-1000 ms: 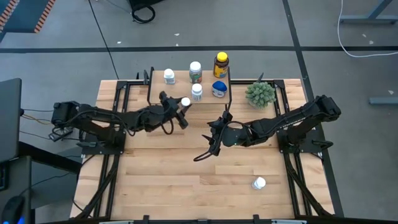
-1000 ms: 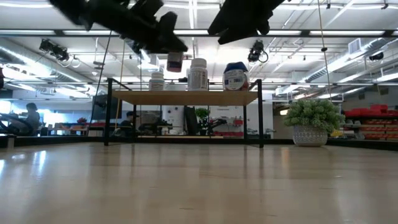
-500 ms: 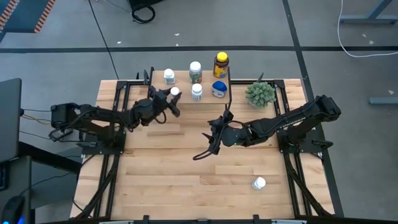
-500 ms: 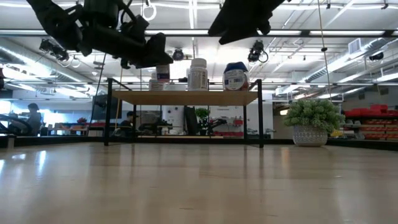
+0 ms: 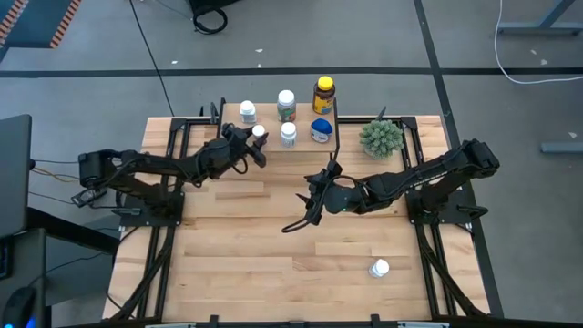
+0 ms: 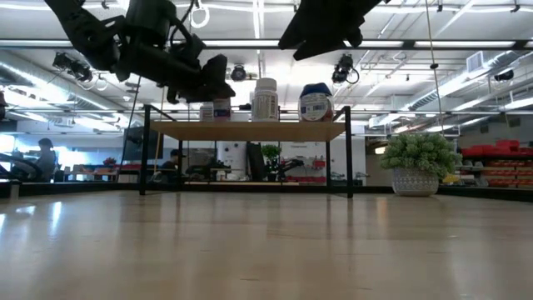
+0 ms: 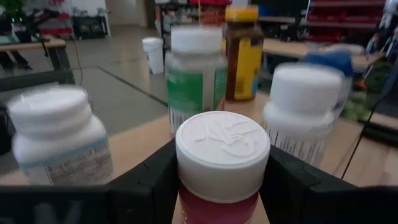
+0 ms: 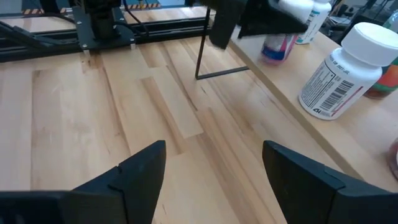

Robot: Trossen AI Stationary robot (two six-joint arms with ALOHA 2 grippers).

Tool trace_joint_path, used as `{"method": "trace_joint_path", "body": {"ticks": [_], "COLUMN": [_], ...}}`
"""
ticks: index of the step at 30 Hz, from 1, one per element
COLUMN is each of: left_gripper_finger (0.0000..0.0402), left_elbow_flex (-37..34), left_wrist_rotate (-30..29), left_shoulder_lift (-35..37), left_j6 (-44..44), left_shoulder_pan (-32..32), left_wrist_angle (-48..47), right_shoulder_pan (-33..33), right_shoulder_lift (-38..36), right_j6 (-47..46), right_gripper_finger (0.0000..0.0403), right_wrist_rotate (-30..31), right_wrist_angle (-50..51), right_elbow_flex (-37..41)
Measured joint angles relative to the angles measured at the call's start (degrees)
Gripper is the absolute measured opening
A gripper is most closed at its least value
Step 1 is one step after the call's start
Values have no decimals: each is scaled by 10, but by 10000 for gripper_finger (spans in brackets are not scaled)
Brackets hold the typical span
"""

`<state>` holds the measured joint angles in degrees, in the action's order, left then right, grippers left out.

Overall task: Pick and place medicine bottles onto shelf by color
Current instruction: Put the pink pill bottle on the shelf

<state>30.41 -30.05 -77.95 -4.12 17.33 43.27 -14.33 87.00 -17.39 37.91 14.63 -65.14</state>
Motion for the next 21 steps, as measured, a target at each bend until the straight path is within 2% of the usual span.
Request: {"method": "trace_joint_path", "body": {"ticks": [11, 21], "left_gripper_finger": [184, 230], "left_elbow_flex": [0, -1], "left_wrist_rotate": [-1, -1], "left_shoulder_lift": [-26, -27], "left_j6": [-8, -9], "left_shoulder_pan": [9, 9], "left_wrist_angle": [15, 13], "right_shoulder_pan": [0, 0], "right_shoulder_lift": [0, 0], "right_j6": [-5, -8], "right_gripper_finger": [274, 274], "right_wrist_rotate": [0, 0], "right_wrist_angle": [0, 0], "right_elbow_flex": [0, 0]}}
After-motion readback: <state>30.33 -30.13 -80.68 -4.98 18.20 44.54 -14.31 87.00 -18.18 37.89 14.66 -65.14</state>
